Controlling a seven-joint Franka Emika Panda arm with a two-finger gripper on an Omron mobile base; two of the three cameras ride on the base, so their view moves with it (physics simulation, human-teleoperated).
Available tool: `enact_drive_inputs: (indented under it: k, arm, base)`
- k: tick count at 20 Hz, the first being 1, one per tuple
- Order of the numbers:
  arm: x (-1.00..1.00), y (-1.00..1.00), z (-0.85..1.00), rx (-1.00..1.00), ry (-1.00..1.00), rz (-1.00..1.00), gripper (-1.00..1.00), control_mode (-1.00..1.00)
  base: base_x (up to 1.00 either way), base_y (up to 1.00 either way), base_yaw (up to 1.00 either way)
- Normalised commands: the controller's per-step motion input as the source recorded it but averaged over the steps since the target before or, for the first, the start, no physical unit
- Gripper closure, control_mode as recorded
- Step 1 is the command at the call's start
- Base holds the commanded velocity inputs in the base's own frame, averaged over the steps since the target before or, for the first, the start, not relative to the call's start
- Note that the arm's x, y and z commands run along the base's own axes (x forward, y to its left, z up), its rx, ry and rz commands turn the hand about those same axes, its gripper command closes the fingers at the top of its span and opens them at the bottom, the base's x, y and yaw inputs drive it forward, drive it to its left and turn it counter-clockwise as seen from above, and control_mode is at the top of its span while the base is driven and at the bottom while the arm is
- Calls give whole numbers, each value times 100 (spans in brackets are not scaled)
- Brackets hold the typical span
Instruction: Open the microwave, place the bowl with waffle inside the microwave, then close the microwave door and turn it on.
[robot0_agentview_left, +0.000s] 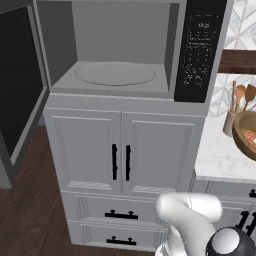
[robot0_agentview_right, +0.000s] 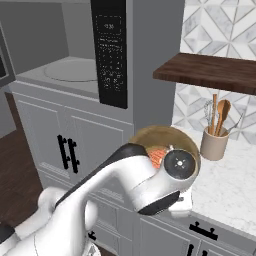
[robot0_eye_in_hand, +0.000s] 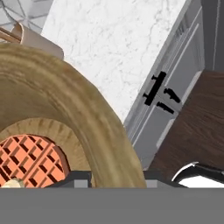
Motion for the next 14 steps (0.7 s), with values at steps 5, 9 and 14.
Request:
enact_drive_inputs:
  k: [5, 9, 14]
  arm:
    - [-86, 97, 52, -9, -6, -11, 100, -100]
    - [-64, 100, 63, -6, -10, -4, 100, -100]
    - [-33, 100, 79, -3, -13, 0, 100, -100]
  base:
    - [0, 0, 0]
    - [0, 0, 0]
    - [0, 0, 0]
